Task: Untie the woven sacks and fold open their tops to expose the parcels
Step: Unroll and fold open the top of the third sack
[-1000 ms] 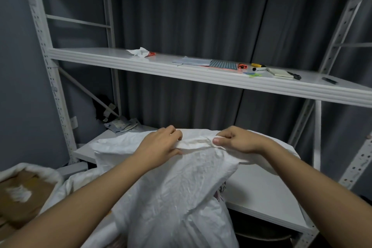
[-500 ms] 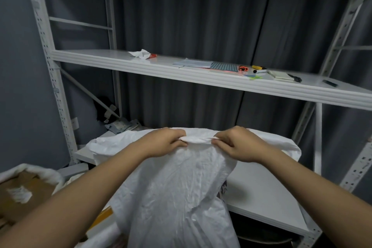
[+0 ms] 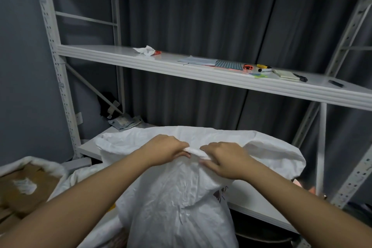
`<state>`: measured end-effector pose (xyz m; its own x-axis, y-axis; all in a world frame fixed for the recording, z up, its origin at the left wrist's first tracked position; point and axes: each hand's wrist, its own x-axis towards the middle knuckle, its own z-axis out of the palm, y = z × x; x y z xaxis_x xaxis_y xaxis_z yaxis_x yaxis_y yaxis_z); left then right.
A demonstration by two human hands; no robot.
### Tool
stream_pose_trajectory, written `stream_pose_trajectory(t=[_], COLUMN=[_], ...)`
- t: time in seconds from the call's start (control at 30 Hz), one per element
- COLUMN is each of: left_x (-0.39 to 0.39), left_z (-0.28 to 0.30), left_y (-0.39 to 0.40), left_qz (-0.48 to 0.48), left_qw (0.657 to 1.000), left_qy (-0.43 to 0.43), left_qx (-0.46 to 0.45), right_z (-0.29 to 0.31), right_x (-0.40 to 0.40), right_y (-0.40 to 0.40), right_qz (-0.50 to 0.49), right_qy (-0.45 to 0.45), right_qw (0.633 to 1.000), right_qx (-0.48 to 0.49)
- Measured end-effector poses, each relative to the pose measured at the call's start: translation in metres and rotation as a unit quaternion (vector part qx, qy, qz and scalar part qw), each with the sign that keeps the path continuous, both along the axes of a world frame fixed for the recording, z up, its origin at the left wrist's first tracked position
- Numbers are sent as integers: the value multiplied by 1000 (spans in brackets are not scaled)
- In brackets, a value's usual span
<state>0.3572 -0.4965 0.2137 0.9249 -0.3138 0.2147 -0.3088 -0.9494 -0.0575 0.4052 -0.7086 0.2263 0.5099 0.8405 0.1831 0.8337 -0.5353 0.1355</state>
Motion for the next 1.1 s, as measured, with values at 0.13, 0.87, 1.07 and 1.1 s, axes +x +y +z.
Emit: stream_pose_trajectory(t=[0.13, 0.87, 1.07, 1.1], left_x=[4, -52, -16, -11], left_z=[-21, -91, -44, -41], left_y=[7, 10, -14, -15], left_qz=[-94, 331, 268, 266], left_qw=[968, 687, 512, 502], left_qy=[-188, -72, 56, 64], left_qx=[140, -642, -814, -821], right_z=[-11, -81, -71, -70], right_x=[-1, -14, -27, -30], right_y=[2, -7, 2, 3], right_qz=[3, -117, -66, -52], right_qy=[164, 157, 67, 44], right_qw=[980, 914, 936, 939], right_qx=[109, 355, 338, 337])
